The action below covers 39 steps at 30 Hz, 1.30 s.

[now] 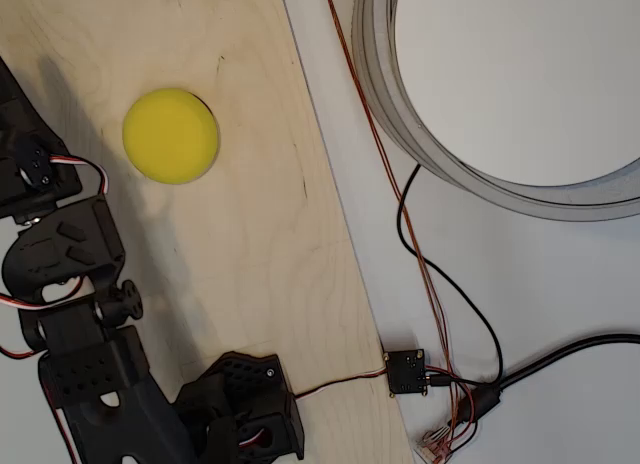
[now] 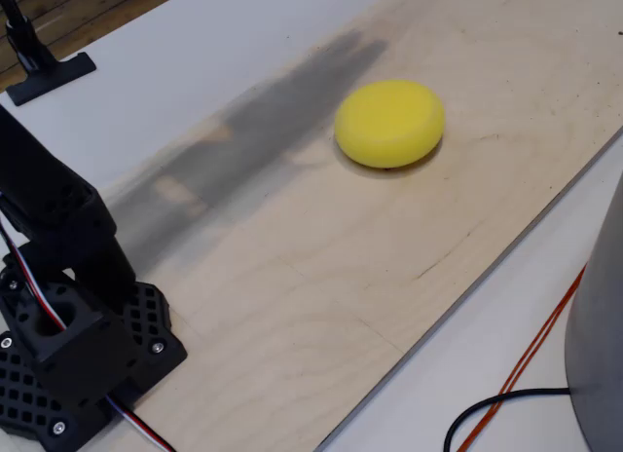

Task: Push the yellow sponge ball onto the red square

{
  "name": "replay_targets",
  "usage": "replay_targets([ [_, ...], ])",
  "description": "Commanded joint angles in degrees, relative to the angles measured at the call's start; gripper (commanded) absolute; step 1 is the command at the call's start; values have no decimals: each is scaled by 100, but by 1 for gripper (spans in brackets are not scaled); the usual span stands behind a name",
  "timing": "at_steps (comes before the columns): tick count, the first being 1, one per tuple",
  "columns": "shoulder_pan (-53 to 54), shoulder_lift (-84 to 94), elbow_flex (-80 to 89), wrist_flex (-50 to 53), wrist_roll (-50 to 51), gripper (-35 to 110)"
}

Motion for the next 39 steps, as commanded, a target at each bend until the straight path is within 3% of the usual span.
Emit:
replay_targets([
  [1,79,229,-141,-422,-114,0],
  [8,193,123,246,-659,149,0],
  [9,176,176,501,-1002,114,4],
  [11,18,299,1187,-1811,-483,34],
  [13,-53,396,1652,-2206,-422,39],
  [20,-9,352,1652,-2443,-624,34],
  [22,-9,457,1521,-2443,114,0],
  [31,-9,369,1459,-2329,202,0],
  [34,-176,387,1512,-2276,-105,23],
  [39,-167,396,1433,-1951,18,31],
])
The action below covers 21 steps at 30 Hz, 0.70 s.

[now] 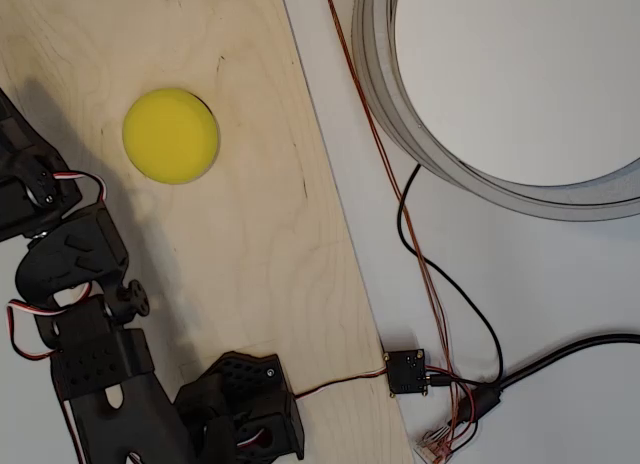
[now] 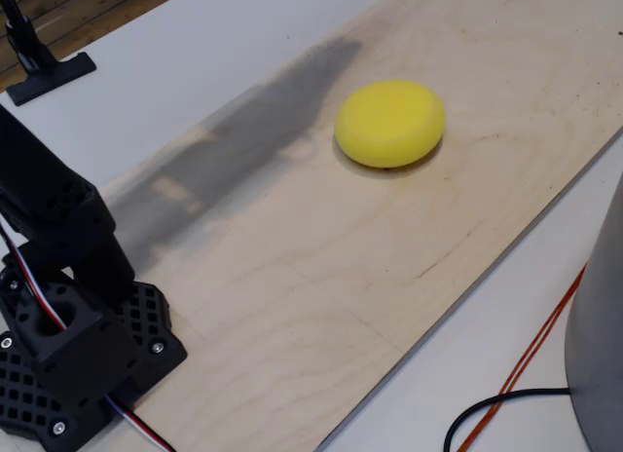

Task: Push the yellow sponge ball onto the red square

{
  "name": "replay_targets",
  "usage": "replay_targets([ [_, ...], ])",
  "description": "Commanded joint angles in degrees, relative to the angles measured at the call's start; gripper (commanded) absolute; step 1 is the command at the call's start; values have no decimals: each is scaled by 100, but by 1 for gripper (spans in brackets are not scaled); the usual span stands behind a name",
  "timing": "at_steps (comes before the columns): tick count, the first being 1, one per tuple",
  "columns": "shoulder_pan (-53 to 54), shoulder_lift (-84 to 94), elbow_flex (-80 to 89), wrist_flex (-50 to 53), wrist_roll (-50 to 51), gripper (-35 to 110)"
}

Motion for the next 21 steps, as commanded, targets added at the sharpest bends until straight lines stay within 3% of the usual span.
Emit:
replay_targets([
  [1,70,272,-193,79,-35,31],
  [6,79,264,-483,457,-149,30],
  [7,79,246,-562,492,-176,25],
  [9,97,176,-835,501,-237,0],
  [14,272,-308,-2285,2180,-387,-1],
  [21,281,-352,-2180,2215,-149,-1],
])
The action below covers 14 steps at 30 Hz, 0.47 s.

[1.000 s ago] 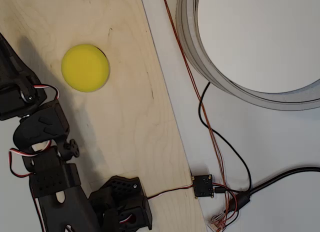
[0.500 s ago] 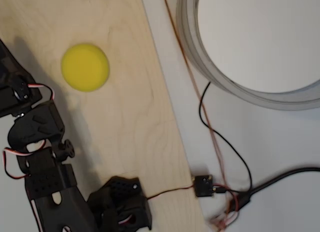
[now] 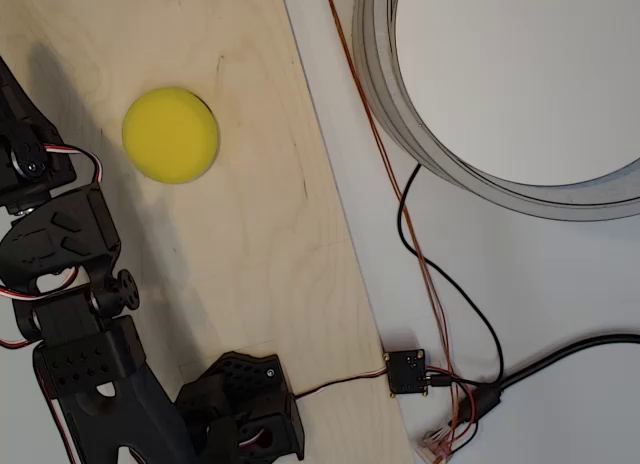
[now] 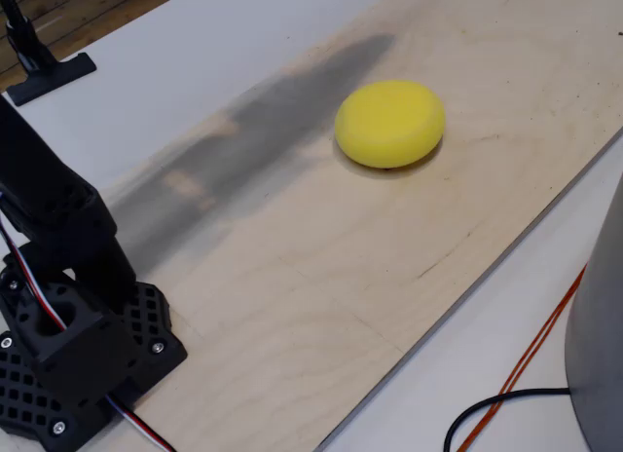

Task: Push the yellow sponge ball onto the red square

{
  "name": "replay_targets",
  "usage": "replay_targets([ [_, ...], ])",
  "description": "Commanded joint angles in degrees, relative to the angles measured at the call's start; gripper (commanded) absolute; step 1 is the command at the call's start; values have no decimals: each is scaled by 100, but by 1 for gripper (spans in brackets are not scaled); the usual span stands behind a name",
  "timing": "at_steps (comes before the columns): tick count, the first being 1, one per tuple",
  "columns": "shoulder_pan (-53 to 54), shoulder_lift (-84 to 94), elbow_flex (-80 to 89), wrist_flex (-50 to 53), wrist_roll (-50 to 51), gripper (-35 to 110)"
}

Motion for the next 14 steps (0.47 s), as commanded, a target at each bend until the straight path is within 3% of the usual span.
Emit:
replay_targets([
  [1,35,141,-88,62,114,-1],
  [14,62,272,176,53,255,0],
])
